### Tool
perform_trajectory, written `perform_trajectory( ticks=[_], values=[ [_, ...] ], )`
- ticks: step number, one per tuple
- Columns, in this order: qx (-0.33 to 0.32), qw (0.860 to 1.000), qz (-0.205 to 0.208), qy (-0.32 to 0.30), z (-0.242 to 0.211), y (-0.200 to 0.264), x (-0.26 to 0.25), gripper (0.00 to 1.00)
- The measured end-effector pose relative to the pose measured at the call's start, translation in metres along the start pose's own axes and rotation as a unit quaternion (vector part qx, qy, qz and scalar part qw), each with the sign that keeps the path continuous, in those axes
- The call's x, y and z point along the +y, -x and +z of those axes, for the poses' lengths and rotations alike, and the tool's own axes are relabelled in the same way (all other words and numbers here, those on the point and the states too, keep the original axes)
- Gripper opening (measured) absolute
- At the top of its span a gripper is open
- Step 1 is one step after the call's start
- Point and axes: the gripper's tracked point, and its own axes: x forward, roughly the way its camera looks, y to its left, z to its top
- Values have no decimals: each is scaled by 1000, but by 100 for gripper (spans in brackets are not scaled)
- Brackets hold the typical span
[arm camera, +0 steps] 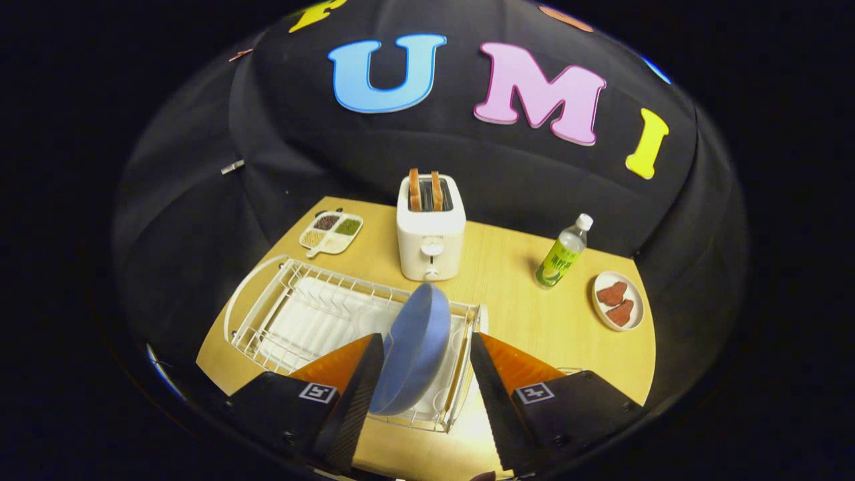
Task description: Take the plate from the dish rack, then take the spoon from the basket and place it into the plate.
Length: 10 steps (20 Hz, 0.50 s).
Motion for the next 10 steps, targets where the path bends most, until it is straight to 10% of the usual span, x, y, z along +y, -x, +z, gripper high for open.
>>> perform_trajectory(
  ticks=[10],
  values=[
    [96, 988, -110, -47, -33, -54, -13, 29]
  ],
)
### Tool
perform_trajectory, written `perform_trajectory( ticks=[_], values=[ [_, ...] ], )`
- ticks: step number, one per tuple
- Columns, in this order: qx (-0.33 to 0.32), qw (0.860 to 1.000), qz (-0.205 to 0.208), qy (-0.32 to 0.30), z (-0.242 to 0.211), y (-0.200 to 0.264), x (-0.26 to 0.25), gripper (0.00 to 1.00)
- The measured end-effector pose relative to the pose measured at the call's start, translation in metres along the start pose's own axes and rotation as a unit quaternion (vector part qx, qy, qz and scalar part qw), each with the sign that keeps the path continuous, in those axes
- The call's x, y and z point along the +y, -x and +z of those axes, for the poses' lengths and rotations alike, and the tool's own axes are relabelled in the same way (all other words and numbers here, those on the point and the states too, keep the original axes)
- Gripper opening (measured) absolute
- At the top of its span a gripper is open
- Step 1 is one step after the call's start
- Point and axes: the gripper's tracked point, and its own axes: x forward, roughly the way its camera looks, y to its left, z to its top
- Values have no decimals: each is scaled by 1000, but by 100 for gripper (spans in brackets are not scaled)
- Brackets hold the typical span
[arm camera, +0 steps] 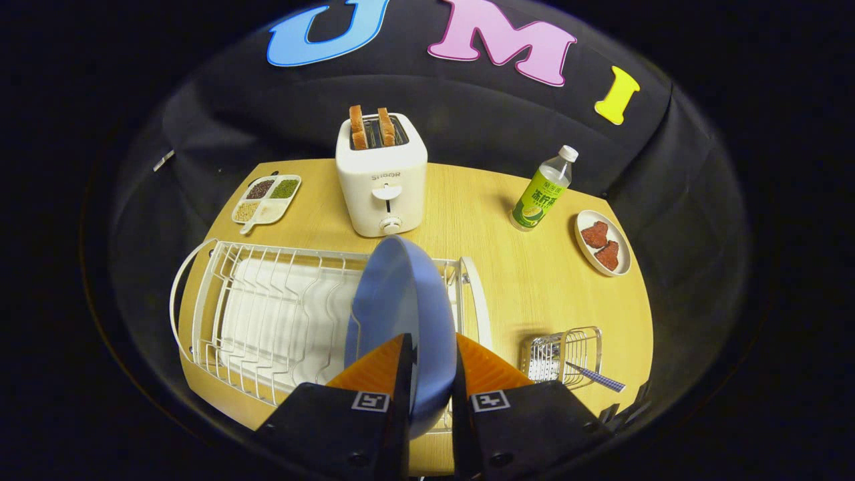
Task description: Take the plate from the dish rack, then take the spoon from the basket and place it into the plate.
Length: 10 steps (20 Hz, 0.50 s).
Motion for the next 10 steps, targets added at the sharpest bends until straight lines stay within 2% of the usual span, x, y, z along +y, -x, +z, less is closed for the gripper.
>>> perform_trajectory(
  ticks=[6, 8, 10],
  values=[
    [-31, 997, -37, 64, 37, 10, -6, 26],
    [-38, 998, -26, 44, 37, 16, -11, 26],
    [-41, 999, 7, -1, 32, 19, -14, 26]
  ],
)
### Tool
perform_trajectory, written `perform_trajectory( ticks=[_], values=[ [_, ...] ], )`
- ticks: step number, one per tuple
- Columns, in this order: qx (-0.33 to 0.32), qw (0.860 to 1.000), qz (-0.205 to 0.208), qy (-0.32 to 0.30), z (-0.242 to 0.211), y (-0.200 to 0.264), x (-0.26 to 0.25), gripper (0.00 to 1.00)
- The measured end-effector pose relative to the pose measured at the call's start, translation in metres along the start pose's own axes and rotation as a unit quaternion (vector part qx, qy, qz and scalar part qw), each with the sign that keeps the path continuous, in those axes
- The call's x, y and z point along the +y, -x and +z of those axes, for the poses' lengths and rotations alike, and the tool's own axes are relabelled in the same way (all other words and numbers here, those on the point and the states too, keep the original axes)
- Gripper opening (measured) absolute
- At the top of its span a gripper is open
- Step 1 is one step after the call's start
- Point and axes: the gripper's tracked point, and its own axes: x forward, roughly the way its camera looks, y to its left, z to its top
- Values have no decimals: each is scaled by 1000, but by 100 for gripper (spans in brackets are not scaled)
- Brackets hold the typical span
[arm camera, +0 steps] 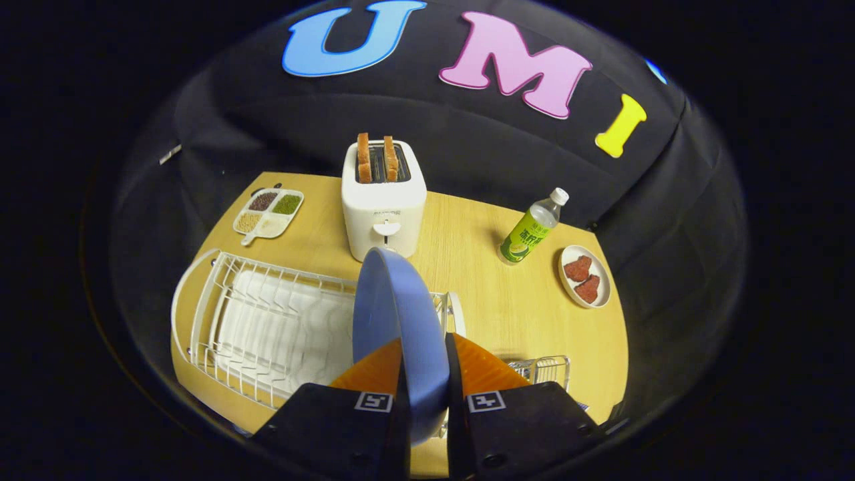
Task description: Take the plate from the dish rack, then take the spoon from the basket and place it into the plate.
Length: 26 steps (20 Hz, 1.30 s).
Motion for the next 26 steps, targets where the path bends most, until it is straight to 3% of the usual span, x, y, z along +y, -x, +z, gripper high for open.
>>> perform_trajectory(
  ticks=[5, 12, 16, 26],
  values=[
    [-12, 994, 75, -80, -12, 22, -23, 26],
    [-35, 989, 104, -95, -42, 70, -80, 25],
    [-19, 986, 121, -116, -76, 87, -105, 25],
    [50, 961, 214, -170, -192, 107, -114, 25]
  ],
)
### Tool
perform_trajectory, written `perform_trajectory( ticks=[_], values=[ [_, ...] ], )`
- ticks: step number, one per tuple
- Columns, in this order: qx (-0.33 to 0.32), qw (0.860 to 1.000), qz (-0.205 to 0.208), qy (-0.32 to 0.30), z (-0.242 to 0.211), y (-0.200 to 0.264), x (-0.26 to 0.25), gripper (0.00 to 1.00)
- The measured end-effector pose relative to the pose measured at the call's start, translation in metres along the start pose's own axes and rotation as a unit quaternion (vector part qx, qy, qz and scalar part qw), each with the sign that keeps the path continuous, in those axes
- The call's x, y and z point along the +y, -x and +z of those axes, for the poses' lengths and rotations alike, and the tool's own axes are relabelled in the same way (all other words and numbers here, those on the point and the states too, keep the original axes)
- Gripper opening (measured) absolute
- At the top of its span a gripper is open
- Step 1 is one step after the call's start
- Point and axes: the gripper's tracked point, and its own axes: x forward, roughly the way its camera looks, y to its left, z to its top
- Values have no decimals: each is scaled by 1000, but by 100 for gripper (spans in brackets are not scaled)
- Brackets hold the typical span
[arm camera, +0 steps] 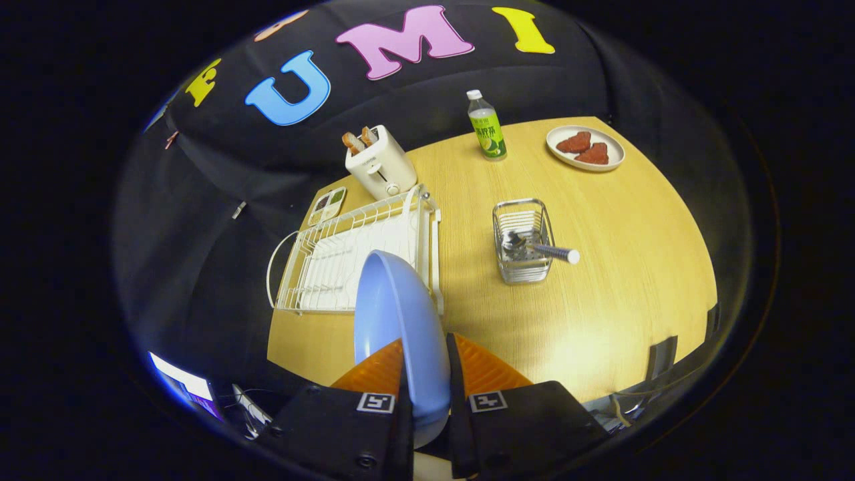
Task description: Take the plate from the dish rack, then take the spoon from the basket and place it into the plate.
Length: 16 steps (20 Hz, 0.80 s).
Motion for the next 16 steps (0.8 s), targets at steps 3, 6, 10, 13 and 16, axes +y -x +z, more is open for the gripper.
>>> perform_trajectory(
  ticks=[3, 6, 10, 13, 16],
  values=[
    [19, 1000, 4, -10, -27, -7, -15, 26],
    [39, 998, 10, -37, -53, -22, -27, 26],
    [58, 997, 10, -57, -78, -51, -41, 26],
    [63, 994, 25, -89, -83, -65, -44, 26],
    [67, 993, 26, -94, -88, -79, -53, 26]
  ],
)
